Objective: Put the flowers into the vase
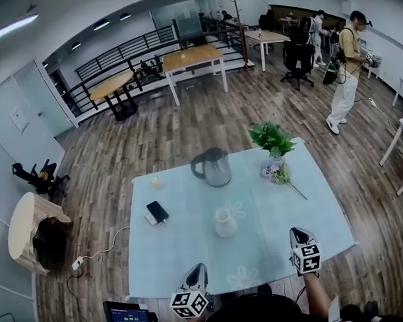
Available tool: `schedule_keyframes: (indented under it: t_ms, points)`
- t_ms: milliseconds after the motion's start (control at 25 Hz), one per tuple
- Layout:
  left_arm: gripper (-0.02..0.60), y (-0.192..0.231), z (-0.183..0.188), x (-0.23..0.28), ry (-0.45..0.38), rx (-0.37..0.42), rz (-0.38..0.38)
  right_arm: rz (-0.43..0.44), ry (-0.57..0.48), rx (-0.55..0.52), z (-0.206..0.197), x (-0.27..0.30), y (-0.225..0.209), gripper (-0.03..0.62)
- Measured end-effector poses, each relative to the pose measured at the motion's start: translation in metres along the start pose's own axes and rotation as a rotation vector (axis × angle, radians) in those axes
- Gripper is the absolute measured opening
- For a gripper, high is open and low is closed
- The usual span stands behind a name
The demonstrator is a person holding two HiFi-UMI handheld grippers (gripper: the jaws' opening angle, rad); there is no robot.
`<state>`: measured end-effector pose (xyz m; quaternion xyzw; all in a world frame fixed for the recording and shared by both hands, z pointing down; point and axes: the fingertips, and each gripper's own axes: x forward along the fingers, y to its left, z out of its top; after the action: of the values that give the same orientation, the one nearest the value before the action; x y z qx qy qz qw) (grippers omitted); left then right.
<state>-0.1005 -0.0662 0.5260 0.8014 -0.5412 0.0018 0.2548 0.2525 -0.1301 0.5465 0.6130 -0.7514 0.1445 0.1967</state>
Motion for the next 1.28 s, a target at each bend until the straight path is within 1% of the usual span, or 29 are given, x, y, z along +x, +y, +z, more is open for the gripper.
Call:
schedule_keyframes:
  t_ms: [160, 280, 360, 600, 760, 920, 1160, 1280]
  points:
    - [0.006, -0.002, -0.001, 0.001, -0.002, -0.008, 0.005, 0.005, 0.043, -0.023, -0.012, 0.017, -0.023, 0.02]
    - [0.006, -0.004, 0.0, 0.001, -0.007, -0.008, 0.01, -0.01, 0.1, -0.039, -0.025, 0.03, -0.045, 0.02]
    - [0.006, -0.005, 0.0, 0.0, -0.012, -0.008, 0.014, -0.001, 0.134, -0.042, -0.029, 0.037, -0.055, 0.02]
    - [0.006, -0.007, 0.003, -0.004, -0.026, -0.007, 0.034, 0.013, 0.183, -0.122, -0.029, 0.054, -0.078, 0.02]
    - [0.006, -0.008, 0.004, -0.008, -0.036, -0.019, 0.051, 0.035, 0.202, -0.139, -0.032, 0.07, -0.091, 0.02]
    - [0.006, -0.008, 0.004, -0.013, -0.05, -0.023, 0.063, 0.041, 0.227, -0.126, -0.04, 0.087, -0.108, 0.02]
    - [0.006, -0.004, 0.002, -0.022, -0.057, -0.027, 0.088, 0.068, 0.254, -0.066, -0.044, 0.108, -0.124, 0.02]
    - [0.006, -0.005, 0.003, -0.025, -0.059, -0.029, 0.094, 0.078, 0.26, -0.075, -0.036, 0.115, -0.129, 0.02]
